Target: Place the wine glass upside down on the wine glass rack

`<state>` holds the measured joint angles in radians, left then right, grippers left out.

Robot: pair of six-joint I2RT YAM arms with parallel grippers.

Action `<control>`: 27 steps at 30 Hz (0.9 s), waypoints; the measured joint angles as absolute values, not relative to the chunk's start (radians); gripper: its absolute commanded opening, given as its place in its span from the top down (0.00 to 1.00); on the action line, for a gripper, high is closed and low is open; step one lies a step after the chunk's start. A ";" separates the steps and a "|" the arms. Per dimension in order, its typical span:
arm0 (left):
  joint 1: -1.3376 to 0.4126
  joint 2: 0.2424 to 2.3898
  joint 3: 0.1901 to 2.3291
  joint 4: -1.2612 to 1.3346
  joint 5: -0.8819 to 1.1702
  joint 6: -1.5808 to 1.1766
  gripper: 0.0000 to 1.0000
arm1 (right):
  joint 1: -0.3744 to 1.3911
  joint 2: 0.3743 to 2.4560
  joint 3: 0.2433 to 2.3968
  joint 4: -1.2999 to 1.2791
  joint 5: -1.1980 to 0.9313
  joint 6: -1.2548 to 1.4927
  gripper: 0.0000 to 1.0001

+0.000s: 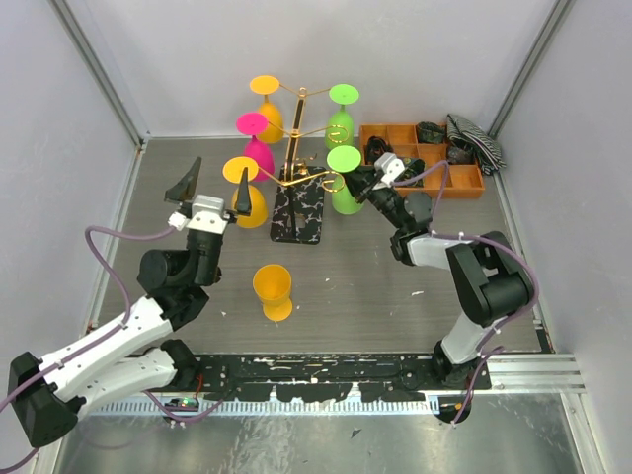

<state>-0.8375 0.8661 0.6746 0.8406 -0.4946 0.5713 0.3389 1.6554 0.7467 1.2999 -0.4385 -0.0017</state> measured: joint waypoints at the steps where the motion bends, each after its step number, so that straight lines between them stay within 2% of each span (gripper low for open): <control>1: -0.838 0.868 0.669 0.863 -0.492 0.567 0.13 | 0.347 1.674 0.747 1.327 -0.434 0.000 0.96; 8: -0.834 0.983 0.656 1.032 -0.475 0.566 0.13 | 0.373 1.797 0.751 1.462 -0.406 0.002 0.99; 9: -0.834 1.006 0.656 1.045 -0.471 0.568 0.10 | 0.375 1.810 0.755 1.470 -0.403 0.001 0.99; 18: -0.825 1.260 0.693 1.190 -0.458 0.646 0.05 | 0.381 1.860 0.778 1.517 -0.379 0.002 0.99; 27: -0.822 1.245 0.679 1.282 -0.486 0.673 0.04 | 0.381 1.856 0.778 1.519 -0.393 0.018 0.99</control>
